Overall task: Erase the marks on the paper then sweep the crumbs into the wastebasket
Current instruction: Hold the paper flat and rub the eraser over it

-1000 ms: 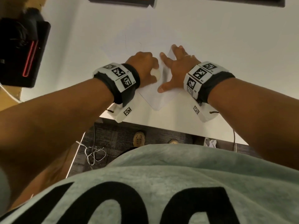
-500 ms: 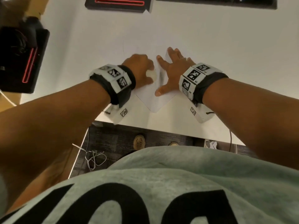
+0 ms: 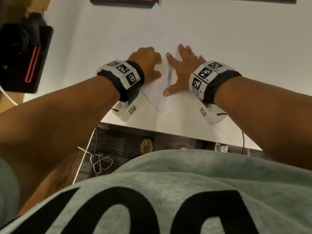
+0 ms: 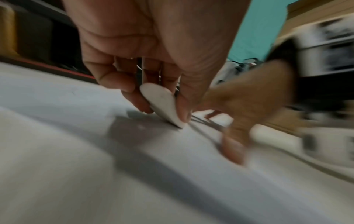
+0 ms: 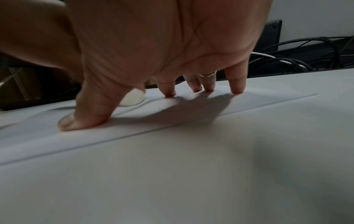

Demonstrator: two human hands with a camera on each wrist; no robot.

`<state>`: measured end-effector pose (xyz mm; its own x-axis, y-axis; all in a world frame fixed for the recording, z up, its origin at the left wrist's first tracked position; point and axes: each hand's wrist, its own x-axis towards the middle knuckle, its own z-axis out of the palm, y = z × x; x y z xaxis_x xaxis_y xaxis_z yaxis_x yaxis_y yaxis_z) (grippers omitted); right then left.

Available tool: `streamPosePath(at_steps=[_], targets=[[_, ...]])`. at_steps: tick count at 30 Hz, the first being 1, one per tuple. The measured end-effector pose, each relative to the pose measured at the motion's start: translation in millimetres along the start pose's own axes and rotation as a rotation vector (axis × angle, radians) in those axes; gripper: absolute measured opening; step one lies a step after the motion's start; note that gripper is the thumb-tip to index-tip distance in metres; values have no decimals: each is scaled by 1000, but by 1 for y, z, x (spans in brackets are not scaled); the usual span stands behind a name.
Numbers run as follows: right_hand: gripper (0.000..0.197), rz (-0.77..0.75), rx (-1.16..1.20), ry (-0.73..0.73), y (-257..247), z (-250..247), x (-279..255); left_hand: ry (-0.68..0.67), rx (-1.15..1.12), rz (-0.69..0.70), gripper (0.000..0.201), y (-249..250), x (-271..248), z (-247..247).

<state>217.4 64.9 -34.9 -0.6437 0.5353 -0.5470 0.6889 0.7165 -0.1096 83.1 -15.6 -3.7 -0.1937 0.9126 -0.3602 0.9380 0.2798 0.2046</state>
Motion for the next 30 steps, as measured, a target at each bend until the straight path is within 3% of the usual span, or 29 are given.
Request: streamPosePath(at_steps=[5, 10, 14, 19, 23, 28, 30], targets=[[133, 1, -7, -4, 0, 0, 2, -67, 17, 43, 46, -1, -9, 11], [135, -3, -1, -4, 2, 1, 2, 16, 3, -4, 47, 1, 6, -4], [137, -8, -4, 18, 2, 3, 3, -79, 27, 66, 47, 0, -9, 10], [135, -2, 4, 15, 3, 3, 2, 16, -10, 0, 47, 0, 5, -3], [136, -6, -4, 18, 4, 3, 4, -72, -8, 55, 47, -2, -7, 9], [137, 12, 1, 9, 3, 2, 4, -6, -14, 30, 46, 1, 1, 1], [138, 20, -2, 14, 2, 1, 4, -64, -6, 59, 46, 1, -4, 4]])
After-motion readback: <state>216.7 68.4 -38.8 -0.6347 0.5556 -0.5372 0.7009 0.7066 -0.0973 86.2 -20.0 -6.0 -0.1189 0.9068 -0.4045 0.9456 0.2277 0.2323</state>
